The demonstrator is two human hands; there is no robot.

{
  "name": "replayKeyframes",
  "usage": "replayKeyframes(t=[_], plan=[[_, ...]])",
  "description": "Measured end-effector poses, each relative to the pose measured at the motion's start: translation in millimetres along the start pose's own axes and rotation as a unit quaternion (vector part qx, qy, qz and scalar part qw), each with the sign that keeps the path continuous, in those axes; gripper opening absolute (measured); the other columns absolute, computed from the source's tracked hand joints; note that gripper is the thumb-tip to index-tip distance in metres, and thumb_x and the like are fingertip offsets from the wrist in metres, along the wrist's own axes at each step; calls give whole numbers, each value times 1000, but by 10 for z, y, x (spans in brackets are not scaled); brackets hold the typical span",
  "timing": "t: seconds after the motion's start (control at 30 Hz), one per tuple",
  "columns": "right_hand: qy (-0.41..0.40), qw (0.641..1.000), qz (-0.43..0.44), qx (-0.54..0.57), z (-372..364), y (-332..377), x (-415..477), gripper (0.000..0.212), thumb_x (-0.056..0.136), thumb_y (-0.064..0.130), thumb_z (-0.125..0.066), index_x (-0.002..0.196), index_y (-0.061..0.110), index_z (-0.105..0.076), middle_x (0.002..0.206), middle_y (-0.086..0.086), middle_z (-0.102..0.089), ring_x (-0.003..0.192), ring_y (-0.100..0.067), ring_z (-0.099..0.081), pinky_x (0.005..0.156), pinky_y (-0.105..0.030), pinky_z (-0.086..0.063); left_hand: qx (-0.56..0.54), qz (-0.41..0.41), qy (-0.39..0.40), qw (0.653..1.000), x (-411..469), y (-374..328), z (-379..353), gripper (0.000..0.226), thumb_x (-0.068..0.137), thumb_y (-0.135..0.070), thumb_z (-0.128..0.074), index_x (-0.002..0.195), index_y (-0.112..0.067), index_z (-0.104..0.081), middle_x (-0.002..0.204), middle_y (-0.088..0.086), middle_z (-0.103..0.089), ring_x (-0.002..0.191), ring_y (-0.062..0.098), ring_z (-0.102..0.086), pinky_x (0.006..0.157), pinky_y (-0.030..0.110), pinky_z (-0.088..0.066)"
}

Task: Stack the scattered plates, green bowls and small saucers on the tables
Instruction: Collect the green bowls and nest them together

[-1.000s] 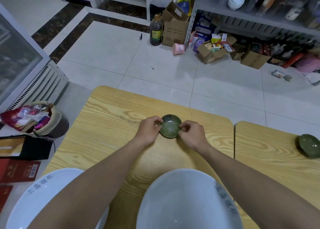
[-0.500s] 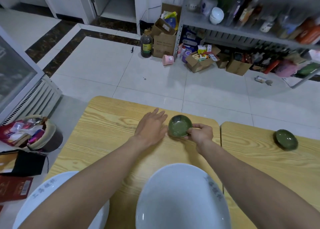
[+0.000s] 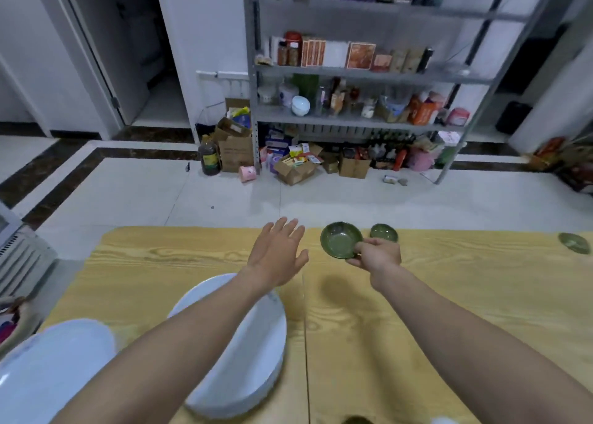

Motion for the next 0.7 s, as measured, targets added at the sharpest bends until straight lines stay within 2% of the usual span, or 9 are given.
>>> replayKeyframes(t=[0.13, 0.27, 0.47, 0.6, 0.7], plan=[[-6, 999, 7, 30, 805, -3, -118, 22, 81, -12, -63, 97, 3, -63, 114, -13, -64, 58, -31, -72, 68, -33, -61, 9, -3, -12, 1000, -124, -789, 119, 58, 100, -46, -36, 149, -15, -34, 159, 4, -29, 146, 26, -22, 116, 39, -20], [-17, 999, 1, 40, 1449, -47, -151, 29, 80, -11, -64, 106, -1, -64, 113, -17, -66, 57, -29, -72, 56, -26, -59, 14, -13, -10, 1000, -177, -1418, 164, 58, 100, -46, -37, 148, -15, -36, 158, 5, -30, 146, 27, -23, 116, 41, -21], [-39, 996, -10, 74, 2051, -58, -73, 24, 78, -15, -63, 99, -3, -63, 106, -21, -67, 56, -30, -72, 58, -28, -61, 22, -42, -15, 999, -36, -1949, 202, 56, 99, -45, -38, 147, -15, -38, 157, 6, -32, 145, 27, -24, 116, 40, -23], [-51, 994, -10, 92, 2258, -18, 116, 23, 78, -16, -62, 97, -4, -63, 103, -20, -67, 59, -32, -72, 72, -36, -62, 29, -65, -21, 997, 171, -2160, 161, 55, 99, -43, -39, 145, -14, -41, 155, 6, -35, 143, 27, -28, 113, 40, -25], [-66, 993, -15, 98, 2366, 35, 266, 24, 77, -16, -62, 97, -3, -64, 100, -18, -67, 57, -33, -72, 74, -38, -62, 28, -76, -17, 997, 350, -2266, 79, 53, 98, -43, -40, 142, -13, -43, 153, 6, -37, 142, 27, -29, 112, 39, -26]])
Point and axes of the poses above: each hand's wrist, its own x-axis towards the middle knuckle, its own z-axis out of the back of the hand, y = z × x, the point moved 4 cm from there along x, towards the middle knuckle
